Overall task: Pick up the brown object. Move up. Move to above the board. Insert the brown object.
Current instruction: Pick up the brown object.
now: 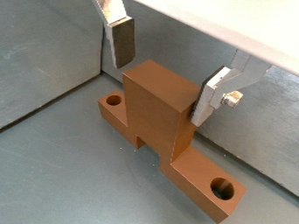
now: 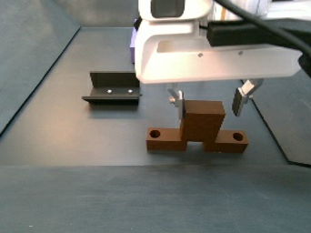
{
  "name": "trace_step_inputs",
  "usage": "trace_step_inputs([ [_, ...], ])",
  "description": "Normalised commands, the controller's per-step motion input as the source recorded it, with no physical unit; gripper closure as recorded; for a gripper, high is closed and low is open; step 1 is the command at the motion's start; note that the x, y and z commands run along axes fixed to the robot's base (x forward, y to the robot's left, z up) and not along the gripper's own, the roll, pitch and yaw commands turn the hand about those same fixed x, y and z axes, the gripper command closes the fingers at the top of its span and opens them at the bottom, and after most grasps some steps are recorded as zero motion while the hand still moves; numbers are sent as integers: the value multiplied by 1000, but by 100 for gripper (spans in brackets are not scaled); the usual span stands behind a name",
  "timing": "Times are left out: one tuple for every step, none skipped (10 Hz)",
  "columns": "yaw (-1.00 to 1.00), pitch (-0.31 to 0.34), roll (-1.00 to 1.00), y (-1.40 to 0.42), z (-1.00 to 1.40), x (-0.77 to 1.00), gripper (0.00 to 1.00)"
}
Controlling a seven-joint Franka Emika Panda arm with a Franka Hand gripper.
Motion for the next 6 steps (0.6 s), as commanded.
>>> trace_step_inputs([
  [-54, 0, 0, 0, -86, 83, 0],
  [-91, 0, -13, 0, -91, 46, 0],
  [-117, -4, -13, 0, -129, 6, 0],
  [-120, -16, -6, 0, -166, 0, 0],
  [-114, -30, 0, 6, -234, 0, 0],
  [-117, -36, 0, 29, -257, 0, 0],
])
